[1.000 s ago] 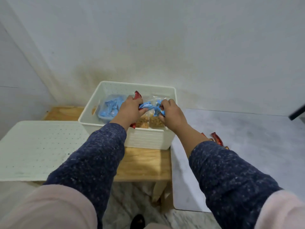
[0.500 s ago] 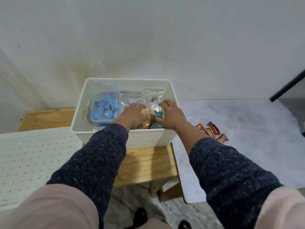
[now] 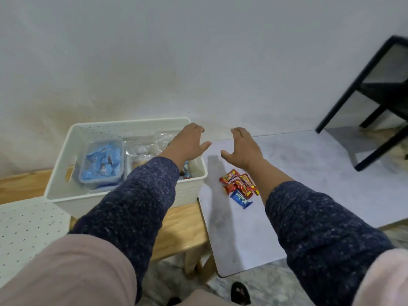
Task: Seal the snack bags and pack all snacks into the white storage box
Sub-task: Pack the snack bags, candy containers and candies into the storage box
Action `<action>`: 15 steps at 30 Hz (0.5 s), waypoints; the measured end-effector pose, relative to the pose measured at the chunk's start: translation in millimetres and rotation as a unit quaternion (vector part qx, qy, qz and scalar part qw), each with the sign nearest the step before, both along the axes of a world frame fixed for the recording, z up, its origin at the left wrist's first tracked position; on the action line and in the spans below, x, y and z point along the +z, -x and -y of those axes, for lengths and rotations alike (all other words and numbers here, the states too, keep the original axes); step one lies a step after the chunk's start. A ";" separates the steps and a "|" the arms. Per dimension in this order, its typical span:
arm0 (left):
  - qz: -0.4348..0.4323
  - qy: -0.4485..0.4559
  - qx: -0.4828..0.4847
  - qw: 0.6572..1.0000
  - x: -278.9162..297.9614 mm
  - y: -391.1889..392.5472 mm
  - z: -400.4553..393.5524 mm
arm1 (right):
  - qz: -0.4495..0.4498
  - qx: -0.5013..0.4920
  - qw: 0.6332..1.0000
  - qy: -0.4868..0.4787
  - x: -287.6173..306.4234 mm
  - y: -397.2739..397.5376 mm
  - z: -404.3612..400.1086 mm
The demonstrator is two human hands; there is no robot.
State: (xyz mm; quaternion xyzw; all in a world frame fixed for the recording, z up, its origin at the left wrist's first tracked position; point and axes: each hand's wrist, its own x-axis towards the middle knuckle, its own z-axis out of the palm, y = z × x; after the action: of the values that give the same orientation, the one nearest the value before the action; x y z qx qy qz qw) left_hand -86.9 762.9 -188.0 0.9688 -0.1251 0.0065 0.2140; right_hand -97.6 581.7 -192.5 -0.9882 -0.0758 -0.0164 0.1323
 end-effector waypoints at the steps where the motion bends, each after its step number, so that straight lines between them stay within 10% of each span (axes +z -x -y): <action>1: 0.009 0.005 -0.009 1.000 -1.3 -1.2 10.3 | -0.003 -0.003 1.000 0.000 -2.9 -0.7 11.3; 15: -0.123 -0.039 0.064 0.990 -131.1 23.2 145.2 | -0.115 0.133 0.984 0.041 -116.1 -30.0 149.1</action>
State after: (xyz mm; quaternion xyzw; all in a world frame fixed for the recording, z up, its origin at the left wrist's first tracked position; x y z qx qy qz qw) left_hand -110.1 617.7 -319.1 0.9757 -0.0353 -0.1041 0.1893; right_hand -67.7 432.6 -308.5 -0.9691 -0.1914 0.1183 0.1009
